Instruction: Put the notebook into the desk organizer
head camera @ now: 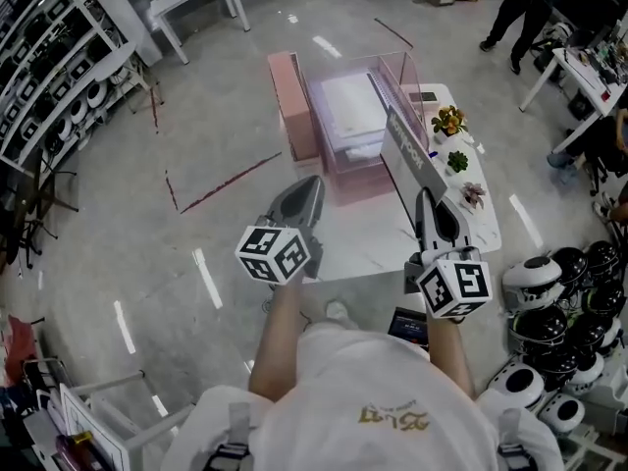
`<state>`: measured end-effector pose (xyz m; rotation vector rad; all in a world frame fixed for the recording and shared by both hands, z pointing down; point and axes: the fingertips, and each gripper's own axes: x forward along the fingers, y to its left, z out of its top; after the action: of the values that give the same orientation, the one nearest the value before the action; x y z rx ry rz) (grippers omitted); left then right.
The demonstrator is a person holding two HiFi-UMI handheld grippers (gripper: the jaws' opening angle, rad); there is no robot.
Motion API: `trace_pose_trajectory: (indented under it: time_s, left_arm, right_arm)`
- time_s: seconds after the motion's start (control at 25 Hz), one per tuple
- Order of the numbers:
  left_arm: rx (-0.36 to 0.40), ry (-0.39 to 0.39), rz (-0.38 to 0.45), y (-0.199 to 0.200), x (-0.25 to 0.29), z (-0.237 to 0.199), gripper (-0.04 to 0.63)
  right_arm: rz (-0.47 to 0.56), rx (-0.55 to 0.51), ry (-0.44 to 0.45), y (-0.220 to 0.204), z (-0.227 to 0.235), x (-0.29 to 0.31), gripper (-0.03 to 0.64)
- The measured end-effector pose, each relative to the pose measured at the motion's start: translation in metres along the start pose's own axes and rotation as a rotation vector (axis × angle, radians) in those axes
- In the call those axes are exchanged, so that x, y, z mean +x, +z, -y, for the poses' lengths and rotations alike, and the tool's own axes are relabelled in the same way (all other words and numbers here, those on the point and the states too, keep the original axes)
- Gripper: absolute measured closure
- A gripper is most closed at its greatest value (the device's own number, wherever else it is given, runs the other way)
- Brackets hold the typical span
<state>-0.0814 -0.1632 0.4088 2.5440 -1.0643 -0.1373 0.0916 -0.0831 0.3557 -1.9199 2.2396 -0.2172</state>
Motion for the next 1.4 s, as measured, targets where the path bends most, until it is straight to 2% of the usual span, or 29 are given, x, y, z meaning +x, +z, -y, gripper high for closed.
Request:
trace_pose_trajectory:
  time_s: [0.4,0.64,0.96,1.4]
  left_arm:
    - [-0.016,-0.084,-0.047,0.005,0.043,-0.031,0.577]
    - [-0.025,-0.082,-0.053,0.003,0.059,-0.041,0.577]
    - [-0.025,-0.058,-0.022,0.013,0.072,-0.046,0.577]
    - [-0.016,-0.039,-0.050,0.008,0.102,-0.052,0.577]
  right_arm:
    - [0.016,-0.002,-0.073,0.008,0.005,0.042,0.597]
    - [0.015,-0.029,-0.079,0.010,0.013,0.056,0.597]
    - [0.011,-0.051,-0.044,0.007,0.026,0.080,0.597]
    - [0.009,-0.105,-0.024,0.007,0.044,0.112,0.597]
